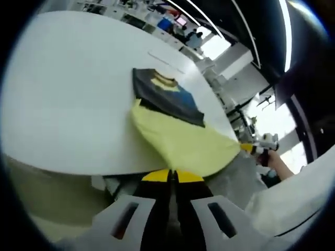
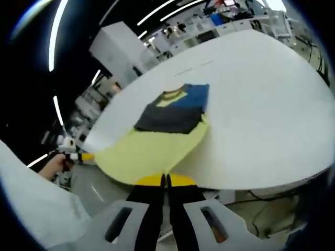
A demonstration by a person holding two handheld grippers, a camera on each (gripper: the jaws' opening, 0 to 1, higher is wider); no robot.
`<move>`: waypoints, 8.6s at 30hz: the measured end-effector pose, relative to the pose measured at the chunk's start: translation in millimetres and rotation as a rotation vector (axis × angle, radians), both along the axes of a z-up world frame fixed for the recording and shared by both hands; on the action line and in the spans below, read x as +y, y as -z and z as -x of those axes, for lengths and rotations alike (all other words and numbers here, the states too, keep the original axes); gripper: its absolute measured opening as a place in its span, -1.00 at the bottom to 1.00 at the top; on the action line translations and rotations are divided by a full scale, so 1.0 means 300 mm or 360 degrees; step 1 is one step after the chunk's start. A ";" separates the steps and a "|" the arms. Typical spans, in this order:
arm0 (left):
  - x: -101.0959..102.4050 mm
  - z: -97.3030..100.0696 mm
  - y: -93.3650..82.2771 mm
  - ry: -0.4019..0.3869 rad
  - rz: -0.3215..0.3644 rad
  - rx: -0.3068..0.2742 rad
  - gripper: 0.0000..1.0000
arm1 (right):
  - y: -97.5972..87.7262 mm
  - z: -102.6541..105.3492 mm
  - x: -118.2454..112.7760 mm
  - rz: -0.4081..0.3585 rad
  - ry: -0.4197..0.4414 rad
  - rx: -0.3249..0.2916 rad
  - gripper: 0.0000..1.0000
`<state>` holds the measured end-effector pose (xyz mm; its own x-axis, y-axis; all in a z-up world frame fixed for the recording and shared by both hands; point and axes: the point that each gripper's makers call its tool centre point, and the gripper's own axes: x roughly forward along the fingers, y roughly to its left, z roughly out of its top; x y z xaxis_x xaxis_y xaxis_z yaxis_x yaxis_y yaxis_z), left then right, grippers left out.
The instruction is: Fold the garment on the visible template until the final outline fits inside the template.
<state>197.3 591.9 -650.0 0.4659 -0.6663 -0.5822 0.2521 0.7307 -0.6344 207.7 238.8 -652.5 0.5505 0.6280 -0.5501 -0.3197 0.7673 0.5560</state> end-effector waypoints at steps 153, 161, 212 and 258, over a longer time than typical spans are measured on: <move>0.028 -0.596 -0.211 0.0035 -0.0005 -0.0261 -1.00 | -0.193 -0.554 0.019 -0.0088 0.0031 -0.0152 -0.94; 0.028 -0.605 -0.195 0.0043 -0.0005 -0.0246 -1.00 | -0.183 -0.566 0.015 -0.0099 0.0044 -0.0137 -0.94; 0.020 -0.730 -0.072 0.0094 -0.0006 -0.0104 -1.00 | -0.047 -0.695 0.009 -0.0087 0.0024 0.0002 -0.94; 0.018 -0.810 0.053 0.0112 -0.0032 0.0019 -1.00 | 0.086 -0.785 0.006 -0.0066 0.0019 0.0132 -0.94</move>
